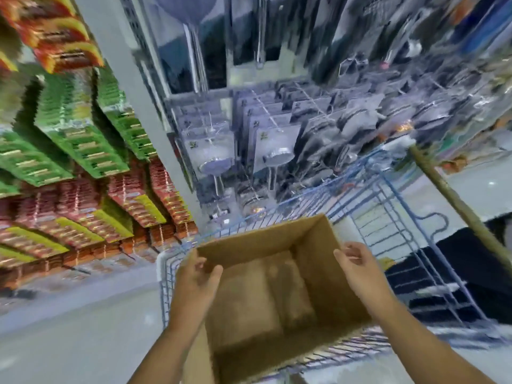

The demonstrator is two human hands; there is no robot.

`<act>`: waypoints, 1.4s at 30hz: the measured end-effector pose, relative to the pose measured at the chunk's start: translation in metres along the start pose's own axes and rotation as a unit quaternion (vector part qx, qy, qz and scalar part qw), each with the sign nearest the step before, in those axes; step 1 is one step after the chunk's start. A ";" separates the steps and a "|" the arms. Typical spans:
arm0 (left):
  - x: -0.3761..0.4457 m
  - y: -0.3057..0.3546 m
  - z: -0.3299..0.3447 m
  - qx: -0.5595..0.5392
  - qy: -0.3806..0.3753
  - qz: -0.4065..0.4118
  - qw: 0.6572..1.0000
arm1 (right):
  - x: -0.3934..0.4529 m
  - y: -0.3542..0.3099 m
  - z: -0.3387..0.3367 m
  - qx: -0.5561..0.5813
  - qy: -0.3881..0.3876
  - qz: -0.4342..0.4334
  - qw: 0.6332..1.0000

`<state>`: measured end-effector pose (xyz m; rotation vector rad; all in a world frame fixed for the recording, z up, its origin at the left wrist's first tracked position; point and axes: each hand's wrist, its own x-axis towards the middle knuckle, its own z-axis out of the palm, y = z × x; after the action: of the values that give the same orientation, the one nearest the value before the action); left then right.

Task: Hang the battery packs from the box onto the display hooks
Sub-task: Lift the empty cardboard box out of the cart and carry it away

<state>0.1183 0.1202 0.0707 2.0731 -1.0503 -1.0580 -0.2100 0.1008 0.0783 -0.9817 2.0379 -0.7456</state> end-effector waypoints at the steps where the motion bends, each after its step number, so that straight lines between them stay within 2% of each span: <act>1: -0.006 -0.005 0.005 0.010 0.015 -0.023 1.000 | 0.016 0.009 -0.002 -0.020 -0.002 -0.007 1.000; 5: -0.025 -0.022 0.020 0.021 0.072 -0.068 0.995 | 0.061 0.031 0.001 -0.121 -0.051 -0.013 0.991; 8: -0.032 -0.024 0.029 0.028 0.094 -0.086 0.991 | 0.079 0.042 0.008 -0.140 -0.064 -0.028 0.988; 15: -0.032 -0.045 0.046 0.059 0.106 -0.169 0.978 | 0.095 0.068 0.012 -0.177 -0.105 -0.047 0.977; 21: -0.038 -0.063 0.058 0.072 0.076 -0.248 0.963 | 0.100 0.098 0.013 -0.236 -0.151 -0.016 0.960; 29: -0.053 -0.046 0.034 0.111 0.086 -0.195 0.971 | 0.085 0.070 -0.003 -0.206 -0.145 -0.017 0.968; 38: -0.129 0.009 -0.042 0.083 0.123 -0.160 0.976 | 0.014 -0.008 -0.069 -0.175 -0.133 -0.086 0.972; 42: -0.173 0.020 -0.081 0.052 0.156 -0.151 0.975 | -0.026 -0.052 -0.089 -0.193 -0.129 -0.153 0.961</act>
<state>0.1143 0.2666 0.1953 2.4415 -0.6610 -0.7868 -0.2499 0.1101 0.1763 -1.5563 1.8550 -0.3455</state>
